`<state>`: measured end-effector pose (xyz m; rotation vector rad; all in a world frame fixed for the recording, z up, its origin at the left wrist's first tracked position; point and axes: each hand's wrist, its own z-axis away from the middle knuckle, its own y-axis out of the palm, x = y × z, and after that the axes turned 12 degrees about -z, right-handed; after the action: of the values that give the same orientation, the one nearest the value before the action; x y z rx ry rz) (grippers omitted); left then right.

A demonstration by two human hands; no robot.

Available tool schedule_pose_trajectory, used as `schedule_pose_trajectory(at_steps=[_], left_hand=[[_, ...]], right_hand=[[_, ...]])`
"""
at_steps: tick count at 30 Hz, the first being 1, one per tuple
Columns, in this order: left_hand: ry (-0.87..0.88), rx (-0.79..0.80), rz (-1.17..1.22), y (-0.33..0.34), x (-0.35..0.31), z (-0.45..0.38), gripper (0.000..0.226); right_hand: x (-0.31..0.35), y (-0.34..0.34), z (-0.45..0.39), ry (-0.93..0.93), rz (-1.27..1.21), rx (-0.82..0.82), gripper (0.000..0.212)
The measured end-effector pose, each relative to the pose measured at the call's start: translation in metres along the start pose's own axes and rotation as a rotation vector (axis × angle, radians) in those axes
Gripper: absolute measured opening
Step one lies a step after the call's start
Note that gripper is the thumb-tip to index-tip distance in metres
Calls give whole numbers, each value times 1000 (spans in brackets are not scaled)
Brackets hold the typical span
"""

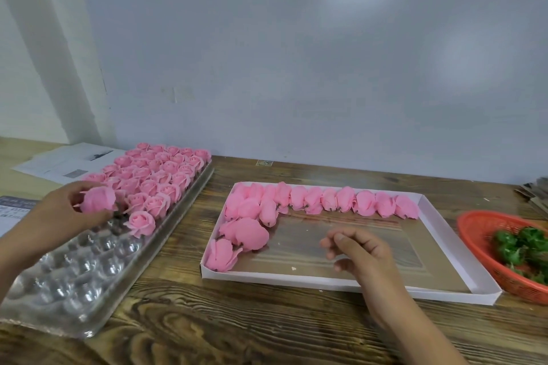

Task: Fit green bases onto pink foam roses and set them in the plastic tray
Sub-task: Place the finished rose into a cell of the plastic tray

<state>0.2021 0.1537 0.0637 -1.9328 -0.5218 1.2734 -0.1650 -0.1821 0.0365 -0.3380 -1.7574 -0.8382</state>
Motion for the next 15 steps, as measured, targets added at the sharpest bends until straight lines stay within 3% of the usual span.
schedule_pose_trajectory(at_steps=[5,10,15], left_hand=[[5,95,-112,15,8,-4,57],[13,166,-237,24,0,-6,70],[57,179,-324,22,-8,-13,66]], right_hand=[[1,-1,0,-5,18,7,26],[1,-1,0,-10,26,6,27],[1,-1,-1,-14,40,11,28]])
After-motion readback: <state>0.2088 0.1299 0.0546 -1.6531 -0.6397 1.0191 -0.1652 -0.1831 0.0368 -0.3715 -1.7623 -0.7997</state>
